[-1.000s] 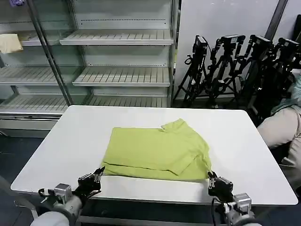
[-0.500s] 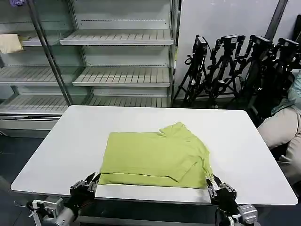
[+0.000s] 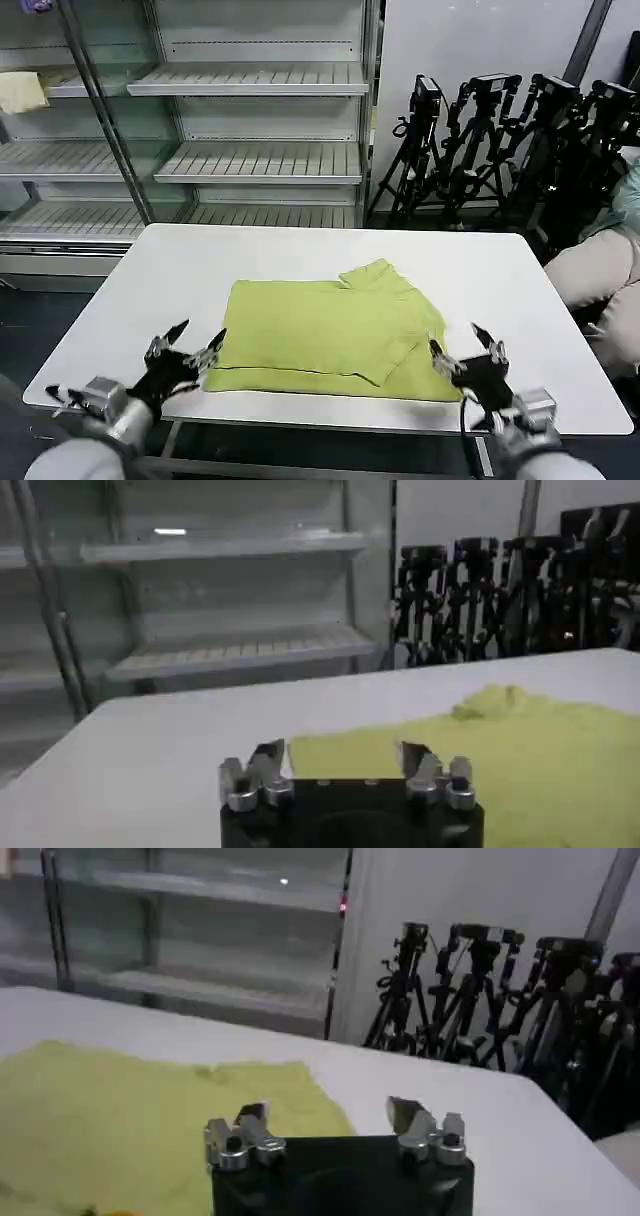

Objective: Fold and organize the clothes.

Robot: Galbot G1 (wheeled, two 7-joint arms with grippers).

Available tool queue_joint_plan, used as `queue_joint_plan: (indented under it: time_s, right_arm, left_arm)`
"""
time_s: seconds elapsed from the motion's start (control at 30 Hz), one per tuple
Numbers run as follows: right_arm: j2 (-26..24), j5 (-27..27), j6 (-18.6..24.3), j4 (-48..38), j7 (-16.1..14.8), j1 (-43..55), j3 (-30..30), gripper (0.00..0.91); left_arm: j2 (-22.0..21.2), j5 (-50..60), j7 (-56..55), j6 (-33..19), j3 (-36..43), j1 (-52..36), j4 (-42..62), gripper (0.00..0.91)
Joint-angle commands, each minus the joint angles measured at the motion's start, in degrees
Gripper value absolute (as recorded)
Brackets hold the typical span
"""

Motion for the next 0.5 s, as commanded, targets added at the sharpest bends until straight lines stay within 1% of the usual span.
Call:
queue_joint_plan:
  time_s: [0.03,0.13,0.17,0.2,0.23,0.27,0.43,0.5]
  right_arm:
    - [-0.1,1.3,-1.5,-18.8,4.1,25.8,-11.5,0.907]
    - [1.3,3.4,-1.5,-23.8,4.5,30.3,-13.5,0.907]
    - [2.6,5.0,-1.5,-27.0,4.5,32.1,-14.2,0.907]
    - [3.5,5.2,-1.5,-29.0,4.5,33.6,-14.4,0.907]
    - [4.5,5.2,-1.4,-32.3,4.6,34.7,-14.7,0.907]
    - [5.3,5.1,-1.4,-33.7,4.7,35.6,-15.0,0.907]
    - [9.3,4.8,-1.5,-40.1,8.5,40.3,-16.5,0.907]
    - [10.6,4.0,-1.5,-42.0,8.4,42.4,-17.0,0.907]
  left_arm:
    - [2.6,-4.3,-1.2,1.3,10.9,-22.6,14.8,0.907]
    - [2.4,-4.3,-1.3,2.1,12.9,-25.7,18.3,0.907]
    - [2.1,-3.8,-1.3,2.3,13.6,-26.5,19.1,0.907]
    - [1.8,-3.7,-1.4,2.6,14.4,-27.2,21.1,0.907]
    - [1.6,-3.9,-1.4,2.7,15.1,-27.8,23.2,0.907]
    - [1.4,-4.2,-1.4,2.8,15.8,-28.3,24.4,0.907]
    - [2.3,-4.9,-0.8,2.8,19.4,-31.9,29.6,0.907]
    - [2.1,-4.5,-0.6,2.6,20.7,-33.8,32.1,0.907]
